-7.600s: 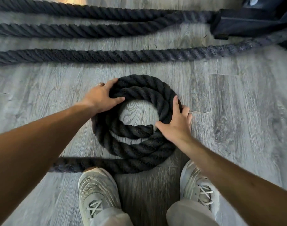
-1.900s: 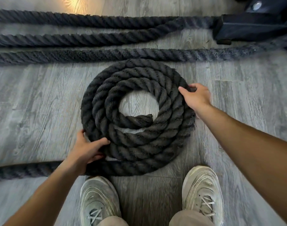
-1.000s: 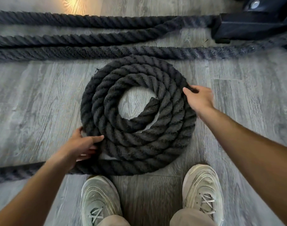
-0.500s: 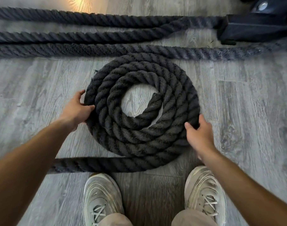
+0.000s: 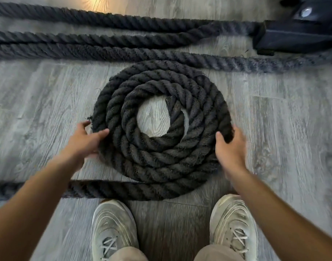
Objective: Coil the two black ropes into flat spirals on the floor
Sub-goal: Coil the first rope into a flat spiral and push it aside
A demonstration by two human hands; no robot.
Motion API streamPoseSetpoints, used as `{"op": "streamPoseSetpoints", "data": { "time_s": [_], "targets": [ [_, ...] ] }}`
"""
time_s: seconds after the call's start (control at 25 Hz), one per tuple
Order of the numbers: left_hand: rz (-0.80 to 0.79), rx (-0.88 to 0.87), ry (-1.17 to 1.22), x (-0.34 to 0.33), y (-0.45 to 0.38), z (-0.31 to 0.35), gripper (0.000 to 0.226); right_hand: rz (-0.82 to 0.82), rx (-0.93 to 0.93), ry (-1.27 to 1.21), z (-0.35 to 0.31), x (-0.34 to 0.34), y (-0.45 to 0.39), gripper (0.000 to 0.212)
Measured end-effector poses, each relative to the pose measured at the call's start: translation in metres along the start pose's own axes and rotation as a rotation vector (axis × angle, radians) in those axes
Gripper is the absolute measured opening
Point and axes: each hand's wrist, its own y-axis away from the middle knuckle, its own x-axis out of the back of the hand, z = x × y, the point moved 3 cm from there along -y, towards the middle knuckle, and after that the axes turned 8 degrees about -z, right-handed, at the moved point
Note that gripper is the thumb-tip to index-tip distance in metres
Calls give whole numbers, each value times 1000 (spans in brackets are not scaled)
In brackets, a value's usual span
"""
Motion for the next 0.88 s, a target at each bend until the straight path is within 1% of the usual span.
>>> {"op": "streamPoseSetpoints", "data": {
  "time_s": [0.08, 0.16, 0.28, 0.36, 0.44, 0.48, 0.52, 0.56, 0.6, 0.64, 0.72, 0.8, 0.88],
  "targets": [
    [23, -73, 24, 7, -23, 19, 65, -21, -72, -19, 23, -8, 42, 67],
    [37, -115, -23, 11, -40, 31, 60, -67, -86, 23, 33, -18, 66, 76],
    [34, -130, -91, 11, -54, 32, 52, -105, -116, 64, 28, -18, 55, 76],
    [18, -94, -29, 9, -44, 26, 54, -133, -116, 80, 20, -10, 32, 73],
    [15, -18, 88, 2, -23, 14, 63, -134, -68, 32, 4, 1, 3, 64],
    [12, 31, 152, -5, -9, 3, 67, -105, -46, -43, -8, 7, -14, 52],
    [-6, 82, 196, -14, 7, -10, 67, -65, -60, -130, -22, 14, -30, 36],
    [-32, 135, 230, -24, 20, -23, 62, -46, -93, -218, -35, 20, -46, 24],
    [-64, 185, 249, -33, 32, -34, 55, -33, -107, -284, -44, 25, -61, 23],
    [-95, 221, 252, -38, 41, -40, 51, -35, -97, -314, -52, 29, -70, 27],
    [-108, 236, 144, -35, 43, -38, 59, -53, -56, -327, -55, 31, -63, 38],
    [-48, 156, 41, -18, 26, -20, 72, -71, -68, -301, -37, 23, -29, 48],
    [-10, 37, 70, -1, 0, 6, 71, -93, -117, -248, -3, 9, 16, 59]
  ]
}}
